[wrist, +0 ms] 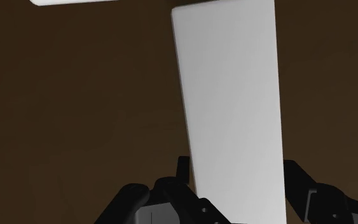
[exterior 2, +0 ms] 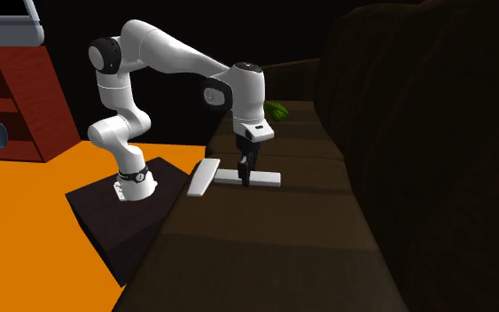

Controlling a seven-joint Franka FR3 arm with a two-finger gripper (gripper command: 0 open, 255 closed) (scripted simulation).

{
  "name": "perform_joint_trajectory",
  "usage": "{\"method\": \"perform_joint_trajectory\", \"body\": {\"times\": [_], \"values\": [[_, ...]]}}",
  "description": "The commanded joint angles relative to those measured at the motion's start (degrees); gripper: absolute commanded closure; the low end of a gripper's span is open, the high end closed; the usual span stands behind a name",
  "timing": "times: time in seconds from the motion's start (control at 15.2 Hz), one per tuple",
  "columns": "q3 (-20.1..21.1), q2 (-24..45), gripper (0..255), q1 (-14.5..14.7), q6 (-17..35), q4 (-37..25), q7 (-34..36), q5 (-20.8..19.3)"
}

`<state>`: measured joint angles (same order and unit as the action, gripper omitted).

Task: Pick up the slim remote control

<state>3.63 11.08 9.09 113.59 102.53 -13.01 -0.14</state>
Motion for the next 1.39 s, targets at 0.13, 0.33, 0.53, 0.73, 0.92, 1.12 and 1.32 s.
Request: {"method": "perform_joint_trajectory", "body": {"times": [0.13,0.33,0.53,0.73,0.92,1.12,1.32], "values": [[0.0,0.0,255,0.0,0.0,0.1,0.0,0.0],[0.0,-0.2,255,0.0,-1.4,-1.1,0.0,0.0],[0.0,-0.7,255,0.0,-3.6,-2.8,0.0,0.1],[0.0,-1.0,255,0.0,-5.8,-4.6,0.0,0.1],[0.0,-1.3,255,0.0,-8.0,-6.6,0.0,0.1],[0.0,-1.4,255,0.0,-10.3,-8.8,0.0,0.1],[0.0,-1.4,255,0.0,-11.2,-9.6,0.0,0.1]]}}
